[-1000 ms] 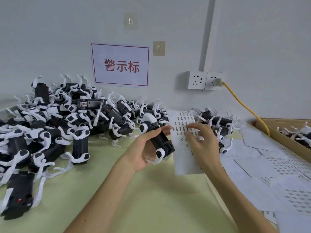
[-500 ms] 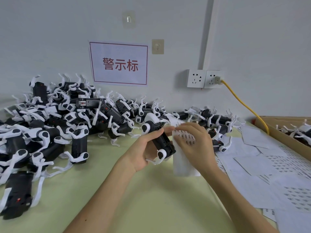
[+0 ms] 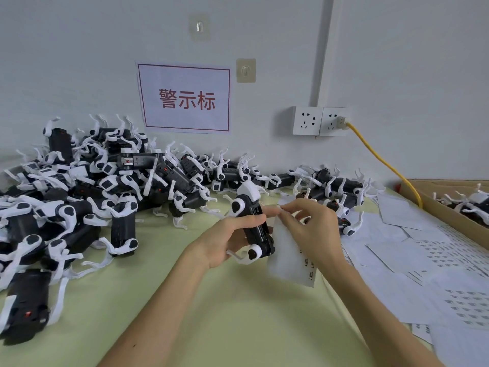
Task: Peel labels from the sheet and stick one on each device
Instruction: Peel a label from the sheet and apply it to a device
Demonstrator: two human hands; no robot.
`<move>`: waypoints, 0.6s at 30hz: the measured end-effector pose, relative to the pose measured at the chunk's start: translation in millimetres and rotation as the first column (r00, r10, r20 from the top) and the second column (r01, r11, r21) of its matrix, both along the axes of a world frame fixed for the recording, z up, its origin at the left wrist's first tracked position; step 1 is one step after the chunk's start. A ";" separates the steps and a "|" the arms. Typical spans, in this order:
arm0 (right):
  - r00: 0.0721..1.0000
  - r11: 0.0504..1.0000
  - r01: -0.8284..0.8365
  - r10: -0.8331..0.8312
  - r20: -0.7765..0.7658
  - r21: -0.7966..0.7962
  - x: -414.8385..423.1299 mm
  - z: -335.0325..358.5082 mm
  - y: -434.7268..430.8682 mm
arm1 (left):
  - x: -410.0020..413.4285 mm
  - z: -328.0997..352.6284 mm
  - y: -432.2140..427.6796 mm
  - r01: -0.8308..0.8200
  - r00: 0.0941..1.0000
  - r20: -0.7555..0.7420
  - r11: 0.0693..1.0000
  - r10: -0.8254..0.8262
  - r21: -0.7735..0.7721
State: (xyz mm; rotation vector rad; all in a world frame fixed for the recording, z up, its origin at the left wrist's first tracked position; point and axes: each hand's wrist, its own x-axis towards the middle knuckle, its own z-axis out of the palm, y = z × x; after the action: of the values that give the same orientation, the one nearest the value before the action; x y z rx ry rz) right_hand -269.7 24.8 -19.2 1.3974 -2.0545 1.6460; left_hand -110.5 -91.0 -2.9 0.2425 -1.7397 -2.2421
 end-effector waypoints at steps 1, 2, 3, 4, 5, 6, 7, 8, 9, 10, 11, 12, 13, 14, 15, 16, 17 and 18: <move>1.000 1.000 0.008 -0.008 0.006 0.005 -0.8 0.4 0.4 | 0.5 1.0 1.8 0.018 1.000 0.014 1.000 -0.018 -0.009; 1.000 1.000 0.017 -0.017 0.009 0.008 -1.7 1.0 0.7 | 0.9 1.8 3.3 0.031 0.999 0.025 0.999 -0.031 -0.020; 1.000 1.000 0.024 -0.024 0.012 0.011 -2.3 1.5 1.1 | 1.3 2.2 4.3 0.036 0.999 0.034 0.999 -0.035 -0.037; 1.000 1.000 0.028 -0.028 0.013 0.011 -2.6 2.0 1.5 | 1.6 2.6 4.9 0.034 0.999 0.043 0.998 -0.031 -0.054; 0.999 0.999 0.033 -0.033 0.013 0.011 -2.4 2.4 1.8 | 1.8 2.9 5.3 0.030 0.998 0.049 0.997 -0.027 -0.067; 0.999 0.999 0.037 -0.037 0.011 0.011 -2.2 2.7 2.1 | 1.8 3.2 5.6 0.032 0.998 0.052 0.997 -0.028 -0.075; 0.999 0.999 0.039 -0.039 0.012 0.009 -2.0 2.9 2.5 | 2.2 3.8 6.1 0.039 0.998 0.053 0.996 -0.035 -0.077; 0.999 0.999 0.041 -0.041 0.017 0.006 -1.8 3.0 2.9 | 2.7 4.5 7.1 0.051 0.998 0.052 0.996 -0.047 -0.071; 0.999 0.999 0.045 -0.045 0.025 0.003 -1.7 3.0 3.4 | 3.1 5.3 8.2 0.062 0.997 0.050 0.996 -0.059 -0.063; 0.998 0.999 0.052 -0.052 0.032 0.001 -1.6 3.1 4.0 | 3.6 5.9 9.3 0.070 0.997 0.050 0.996 -0.067 -0.061; 0.997 0.998 0.061 -0.061 0.037 0.004 -1.6 3.5 4.4 | 3.9 6.4 10.1 0.074 0.996 0.053 0.995 -0.071 -0.064; 0.997 0.998 0.069 -0.070 0.040 0.008 -1.3 3.8 4.8 | 4.2 6.8 10.7 0.075 0.996 0.057 0.995 -0.071 -0.068; 0.996 0.997 0.072 -0.073 0.045 0.010 -1.0 4.3 4.9 | 4.7 7.2 11.4 0.075 0.996 0.058 0.995 -0.071 -0.071; 0.996 0.998 0.068 -0.068 0.055 0.009 -0.5 4.6 5.0 | 5.1 7.3 11.8 0.078 0.996 0.057 0.994 -0.074 -0.070; 0.996 0.998 0.056 -0.056 0.071 0.003 0.0 5.0 4.7 | 5.7 7.5 12.1 0.081 0.995 0.056 0.994 -0.078 -0.070; 0.995 0.999 0.041 -0.040 0.091 -0.005 0.3 5.5 4.6 | 6.2 7.8 12.4 0.084 0.995 0.057 0.994 -0.080 -0.070; 0.994 1.000 0.026 -0.024 0.108 -0.014 0.3 6.1 4.7 | 6.4 8.0 12.4 0.085 0.995 0.059 0.994 -0.081 -0.075; 0.992 1.000 0.014 -0.011 0.122 -0.023 0.1 6.4 4.8 | 6.1 7.8 12.1 0.086 0.995 0.063 0.993 -0.080 -0.083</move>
State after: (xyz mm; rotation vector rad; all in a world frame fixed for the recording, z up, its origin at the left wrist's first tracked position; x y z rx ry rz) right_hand -269.6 29.6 -12.8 1.3046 -2.0960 1.7861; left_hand -104.4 -78.9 4.8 0.2244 -1.9056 -2.2319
